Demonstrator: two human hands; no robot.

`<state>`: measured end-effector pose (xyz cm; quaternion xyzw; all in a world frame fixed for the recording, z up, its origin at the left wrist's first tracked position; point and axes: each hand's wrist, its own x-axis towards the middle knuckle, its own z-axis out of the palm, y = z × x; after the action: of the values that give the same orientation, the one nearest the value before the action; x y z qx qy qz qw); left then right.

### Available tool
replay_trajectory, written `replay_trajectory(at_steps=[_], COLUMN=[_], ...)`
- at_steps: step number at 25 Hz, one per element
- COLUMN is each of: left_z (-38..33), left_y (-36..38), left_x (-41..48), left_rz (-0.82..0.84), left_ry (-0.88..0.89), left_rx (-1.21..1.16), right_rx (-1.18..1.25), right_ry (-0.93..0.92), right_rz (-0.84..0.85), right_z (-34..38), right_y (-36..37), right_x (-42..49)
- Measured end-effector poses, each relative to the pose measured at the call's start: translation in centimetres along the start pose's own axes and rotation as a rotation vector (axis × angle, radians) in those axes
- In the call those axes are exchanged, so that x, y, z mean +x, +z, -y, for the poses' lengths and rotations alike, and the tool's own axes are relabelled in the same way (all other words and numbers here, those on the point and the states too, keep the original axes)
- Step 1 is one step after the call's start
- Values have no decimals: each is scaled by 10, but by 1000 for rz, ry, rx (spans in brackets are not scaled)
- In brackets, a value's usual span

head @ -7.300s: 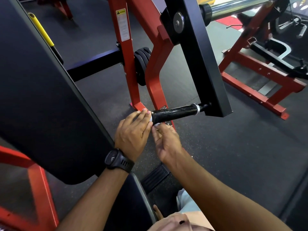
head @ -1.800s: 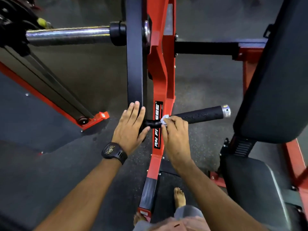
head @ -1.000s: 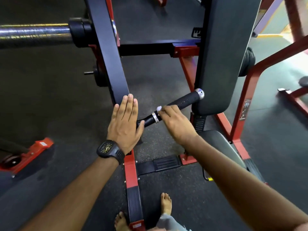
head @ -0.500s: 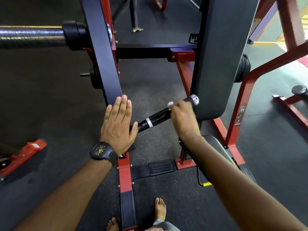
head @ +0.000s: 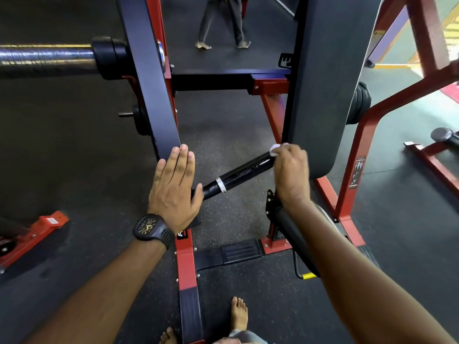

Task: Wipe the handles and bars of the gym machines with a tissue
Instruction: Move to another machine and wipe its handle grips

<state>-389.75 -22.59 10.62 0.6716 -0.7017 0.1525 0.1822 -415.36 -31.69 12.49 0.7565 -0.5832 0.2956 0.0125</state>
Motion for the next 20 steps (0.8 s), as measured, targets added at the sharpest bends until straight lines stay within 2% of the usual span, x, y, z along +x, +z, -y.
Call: replay_trajectory(at_steps=[2,3,5,8,9,12,13,17,20], left_z=[-1,-1,-1,-2,-2,-1,-1,-1,-2], left_y=[-1,-2,-2,-3,-3,-2,-3,-2,-2], left_x=[-1,-1,-3,-4,-4,-5,-5,-5,-5], left_rz=[12,14,13,21,25,23,30,38,38], left_ry=[-4,-16,-56,-52,-45,-48,-43,-47,-45], left_rx=[5,4,-1,-17,-21,-31,-30,-10,-17], right_rx=[14,18,110,242,334,671,738,884,978], right_ry=[-24,6,177,211,280,717,792,1019,1040], right_rz=[5,-28,-102,-96,-142,-349,-384,-489,-379], right_z=[4,5,10,21,25,55,60,48,61], right_y=[3,7,12,16,22,27,26,19,28], right_x=[-11,-17,-19,-23,-24,-29,-28,-12,-28])
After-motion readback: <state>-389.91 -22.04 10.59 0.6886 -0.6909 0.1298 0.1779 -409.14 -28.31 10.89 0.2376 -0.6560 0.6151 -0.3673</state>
